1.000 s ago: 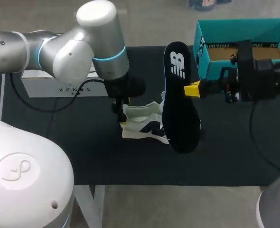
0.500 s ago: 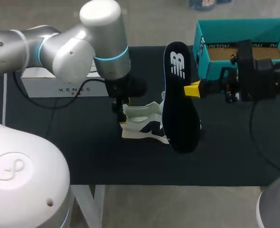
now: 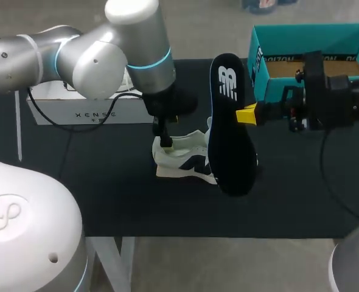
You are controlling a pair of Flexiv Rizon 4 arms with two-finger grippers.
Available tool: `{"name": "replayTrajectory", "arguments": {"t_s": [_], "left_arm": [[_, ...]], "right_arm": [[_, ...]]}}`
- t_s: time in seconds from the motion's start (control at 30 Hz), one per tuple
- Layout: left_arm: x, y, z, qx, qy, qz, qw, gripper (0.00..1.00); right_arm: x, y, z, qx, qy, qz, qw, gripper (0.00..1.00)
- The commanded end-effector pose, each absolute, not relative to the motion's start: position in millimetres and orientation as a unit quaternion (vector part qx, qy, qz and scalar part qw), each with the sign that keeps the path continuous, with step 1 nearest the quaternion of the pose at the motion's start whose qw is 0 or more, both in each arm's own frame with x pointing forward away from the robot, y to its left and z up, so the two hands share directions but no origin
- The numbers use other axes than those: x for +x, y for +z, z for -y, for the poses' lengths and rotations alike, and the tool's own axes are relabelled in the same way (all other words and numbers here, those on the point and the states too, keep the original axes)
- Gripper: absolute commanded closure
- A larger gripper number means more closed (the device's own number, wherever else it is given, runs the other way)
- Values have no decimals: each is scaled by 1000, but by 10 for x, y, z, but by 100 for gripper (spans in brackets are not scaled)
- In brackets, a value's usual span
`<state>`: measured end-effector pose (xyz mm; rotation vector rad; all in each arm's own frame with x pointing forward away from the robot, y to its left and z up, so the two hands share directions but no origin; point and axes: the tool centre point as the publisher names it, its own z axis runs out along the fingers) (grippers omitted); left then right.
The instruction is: Take the shoe out of the shoebox, open the shoe tongue, remove and reinsert the insole, then place the shoe into the shoebox
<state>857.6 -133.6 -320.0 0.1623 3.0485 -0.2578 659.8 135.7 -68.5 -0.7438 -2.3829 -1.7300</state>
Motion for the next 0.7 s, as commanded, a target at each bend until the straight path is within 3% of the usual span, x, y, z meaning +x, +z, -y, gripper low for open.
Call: {"name": "replayTrajectory", "arguments": {"t_s": [0.03,0.57,0.6,0.63,0.67,0.7], "left_arm": [[8727,-3280,1569,49,-82,-995,36,0],[8969,-3761,2047,52,-94,-994,30,0],[8967,-3784,2056,54,-94,-994,28,47],[8960,-3798,2063,57,-97,-993,26,70],[8954,-3813,2066,56,-97,-993,25,80],[8948,-3827,2069,58,-101,-993,24,100]], "right_arm": [[6606,-695,-1376,-246,-568,784,52,100],[6606,-695,-1376,-246,-568,784,52,100],[6606,-695,-1376,-246,-568,784,52,100],[6606,-695,-1376,-246,-568,784,52,100],[6606,-695,-1376,-246,-568,784,52,100],[6606,-695,-1376,-246,-568,784,52,100]]}}
